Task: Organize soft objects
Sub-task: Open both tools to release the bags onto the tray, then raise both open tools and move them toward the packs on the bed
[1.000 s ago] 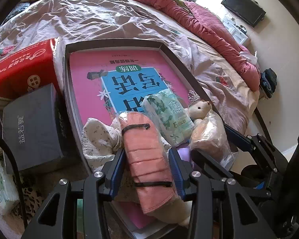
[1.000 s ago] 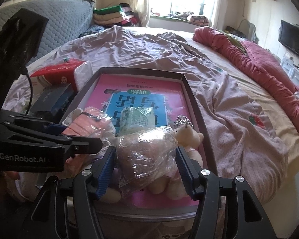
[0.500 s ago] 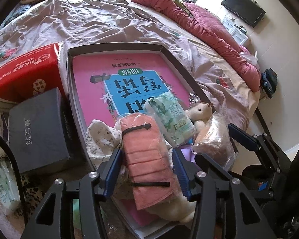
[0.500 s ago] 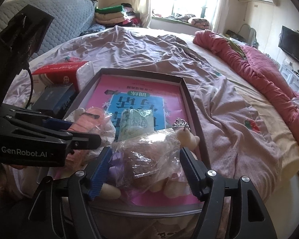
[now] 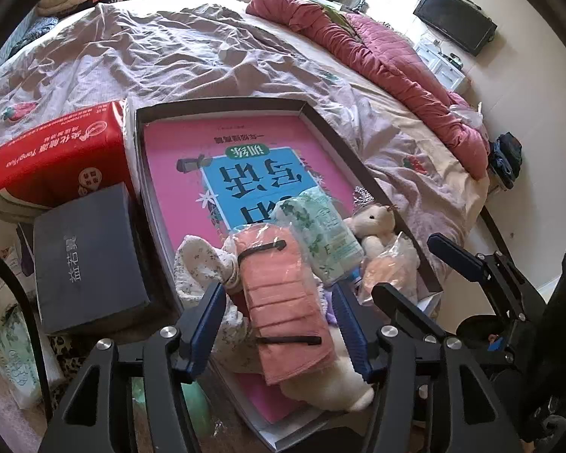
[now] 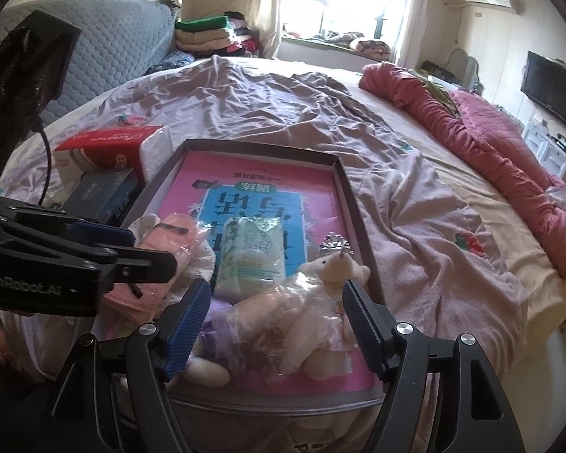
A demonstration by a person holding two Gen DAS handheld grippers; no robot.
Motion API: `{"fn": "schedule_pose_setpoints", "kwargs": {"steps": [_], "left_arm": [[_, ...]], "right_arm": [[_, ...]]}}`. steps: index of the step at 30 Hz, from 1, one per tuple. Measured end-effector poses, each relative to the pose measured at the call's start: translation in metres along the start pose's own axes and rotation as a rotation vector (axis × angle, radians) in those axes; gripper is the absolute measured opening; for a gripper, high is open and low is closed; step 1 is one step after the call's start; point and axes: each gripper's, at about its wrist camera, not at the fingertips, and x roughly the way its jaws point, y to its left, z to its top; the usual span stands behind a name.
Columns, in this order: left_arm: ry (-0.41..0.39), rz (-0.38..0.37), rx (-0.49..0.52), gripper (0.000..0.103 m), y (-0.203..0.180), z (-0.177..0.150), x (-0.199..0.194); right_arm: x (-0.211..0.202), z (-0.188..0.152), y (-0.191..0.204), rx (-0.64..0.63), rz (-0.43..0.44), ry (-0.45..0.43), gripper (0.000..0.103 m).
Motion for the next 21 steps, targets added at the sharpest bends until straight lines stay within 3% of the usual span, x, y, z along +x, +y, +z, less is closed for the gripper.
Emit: {"fn": "schedule_pose_setpoints", "kwargs": {"steps": [6, 14, 21], "left_arm": [[-0.006, 0.005, 0.006, 0.062, -0.001, 0.001, -0.006], [-0.081, 0.005, 0.019, 0.067, -0.005, 0.004, -0.033], [-0.105, 0.050, 0.017, 0.067, 0.000, 0.001, -0.045]], "right_arm": [[-0.011, 0.004, -0.006, 0.020, -0.027, -0.032, 0.074], [-0.026, 0.010, -0.014, 0.077, -0.025, -0.081, 0.076], [-0.033, 0.014, -0.015, 0.099, -0.017, -0.099, 0.077]]}}
